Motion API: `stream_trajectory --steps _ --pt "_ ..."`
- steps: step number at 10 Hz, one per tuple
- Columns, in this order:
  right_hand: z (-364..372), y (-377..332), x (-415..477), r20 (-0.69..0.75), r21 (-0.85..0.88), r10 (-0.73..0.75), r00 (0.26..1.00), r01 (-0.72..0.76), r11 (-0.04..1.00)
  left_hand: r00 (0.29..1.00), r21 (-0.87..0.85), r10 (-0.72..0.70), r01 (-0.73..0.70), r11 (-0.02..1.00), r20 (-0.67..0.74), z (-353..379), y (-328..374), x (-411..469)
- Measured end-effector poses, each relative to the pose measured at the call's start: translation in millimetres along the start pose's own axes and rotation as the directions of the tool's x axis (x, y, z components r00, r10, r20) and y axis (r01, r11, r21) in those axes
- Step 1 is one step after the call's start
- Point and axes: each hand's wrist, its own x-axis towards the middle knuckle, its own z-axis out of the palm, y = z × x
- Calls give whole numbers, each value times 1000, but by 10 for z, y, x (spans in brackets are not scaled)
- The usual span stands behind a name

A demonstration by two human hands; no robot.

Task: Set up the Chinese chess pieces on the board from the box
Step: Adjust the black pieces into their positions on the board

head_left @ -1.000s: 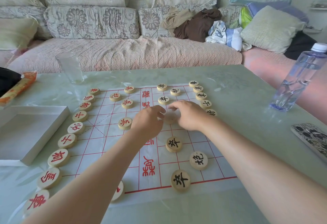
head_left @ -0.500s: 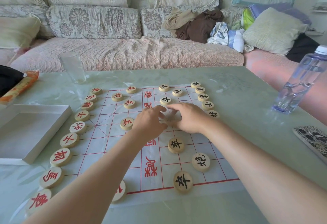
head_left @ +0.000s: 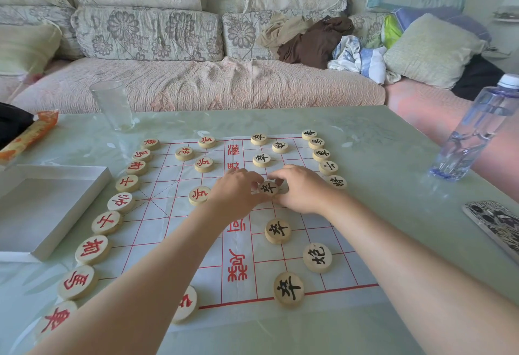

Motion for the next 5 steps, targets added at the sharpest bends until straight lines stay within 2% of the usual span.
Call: stream_trajectory --steps 4,5 --pt "-14 -24 31 20 2 37 999 -37 999 998 51 -9 6 999 56 -22 36 16" --pt "-89 -57 5 16 13 37 999 -37 999 1000 48 -2 1 999 21 -50 49 -39"
